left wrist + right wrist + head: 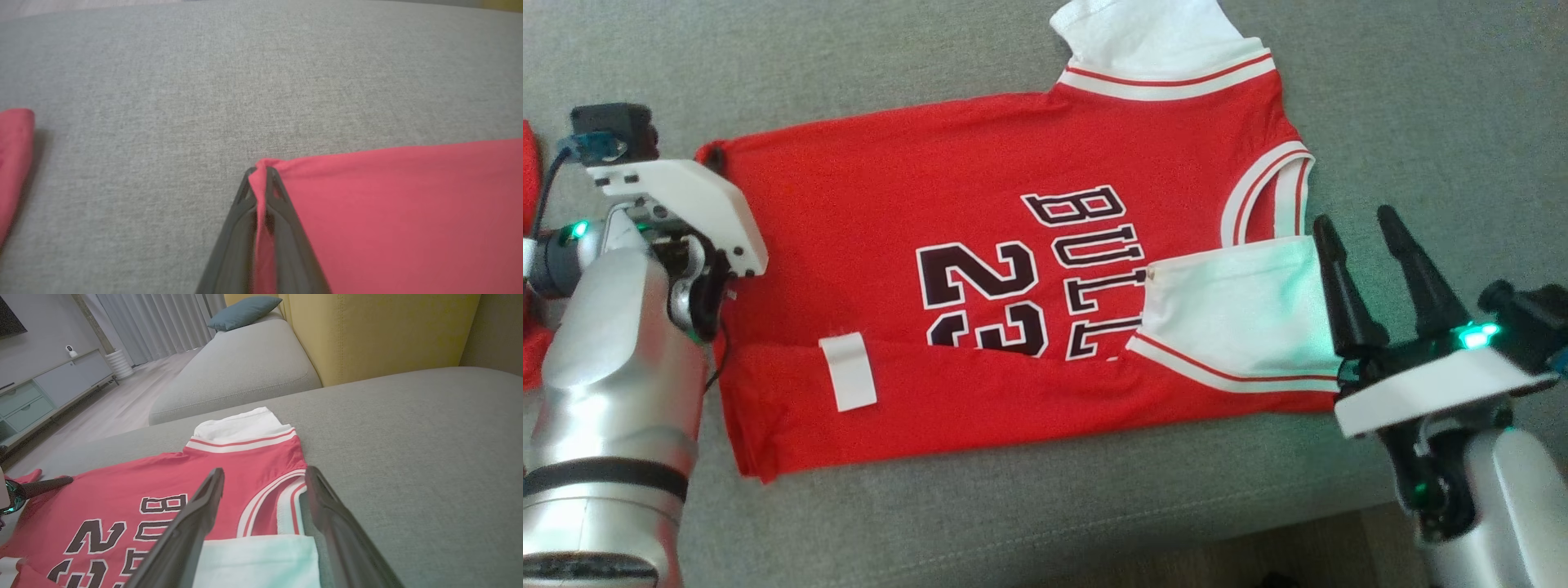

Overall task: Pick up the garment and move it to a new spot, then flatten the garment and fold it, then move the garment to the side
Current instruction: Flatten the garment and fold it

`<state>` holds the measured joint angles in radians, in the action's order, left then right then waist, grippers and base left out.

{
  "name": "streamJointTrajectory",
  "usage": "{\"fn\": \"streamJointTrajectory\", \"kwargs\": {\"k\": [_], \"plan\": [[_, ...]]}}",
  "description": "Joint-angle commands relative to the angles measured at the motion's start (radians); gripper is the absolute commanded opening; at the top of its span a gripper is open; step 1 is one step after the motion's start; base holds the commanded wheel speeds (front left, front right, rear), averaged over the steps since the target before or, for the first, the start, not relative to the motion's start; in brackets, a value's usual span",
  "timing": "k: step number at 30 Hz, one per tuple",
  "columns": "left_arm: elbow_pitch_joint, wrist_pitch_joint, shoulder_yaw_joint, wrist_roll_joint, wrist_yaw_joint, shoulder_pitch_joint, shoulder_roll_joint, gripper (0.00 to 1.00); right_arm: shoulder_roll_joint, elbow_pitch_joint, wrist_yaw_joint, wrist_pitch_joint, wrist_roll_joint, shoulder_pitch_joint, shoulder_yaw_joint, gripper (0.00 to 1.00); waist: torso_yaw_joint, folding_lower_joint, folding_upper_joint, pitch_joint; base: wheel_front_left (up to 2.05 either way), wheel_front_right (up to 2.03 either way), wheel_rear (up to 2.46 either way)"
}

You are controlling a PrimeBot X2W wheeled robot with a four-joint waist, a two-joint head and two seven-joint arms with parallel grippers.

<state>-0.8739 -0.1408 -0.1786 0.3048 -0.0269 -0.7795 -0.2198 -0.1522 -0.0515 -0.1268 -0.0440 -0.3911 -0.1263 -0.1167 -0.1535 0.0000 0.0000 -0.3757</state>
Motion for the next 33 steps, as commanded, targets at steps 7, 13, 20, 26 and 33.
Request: {"fn": "streamJointTrajectory", "kwargs": {"k": [7, 13, 20, 26, 33], "plan": [[-0.012, 0.077, -0.005, -0.017, 0.004, -0.047, -0.018, 0.00, -0.095, 0.089, -0.004, -0.017, -0.054, -0.148, 0.022, 1.00, 0.032, 0.0000, 0.0000, -0.022, 0.00, 0.00, 0.00], [0.009, 0.106, -0.038, -0.026, 0.010, -0.095, 0.025, 0.00, -0.167, 0.227, -0.004, -0.050, -0.125, -0.340, -0.003, 1.00, 0.089, 0.0000, 0.0000, -0.082, 0.00, 0.00, 0.00], [0.035, 0.126, -0.078, -0.031, 0.015, -0.155, 0.095, 0.00, -0.255, 0.419, -0.004, -0.136, -0.203, -0.614, -0.091, 1.00, 0.167, 0.0000, 0.0000, -0.159, 0.00, 0.00, 0.00], [0.040, 0.142, -0.117, -0.025, 0.020, -0.193, 0.142, 0.00, -0.299, 0.600, -0.004, -0.215, -0.246, -0.816, -0.195, 1.00, 0.214, 0.0000, 0.0000, -0.203, 0.00, 0.00, 0.00], [0.023, 0.158, -0.161, -0.004, 0.024, -0.215, 0.164, 0.00, -0.324, 0.779, -0.004, -0.281, -0.286, -0.963, -0.309, 1.00, 0.249, 0.0000, 0.0000, -0.224, 0.00, 0.00, 0.00]]}}
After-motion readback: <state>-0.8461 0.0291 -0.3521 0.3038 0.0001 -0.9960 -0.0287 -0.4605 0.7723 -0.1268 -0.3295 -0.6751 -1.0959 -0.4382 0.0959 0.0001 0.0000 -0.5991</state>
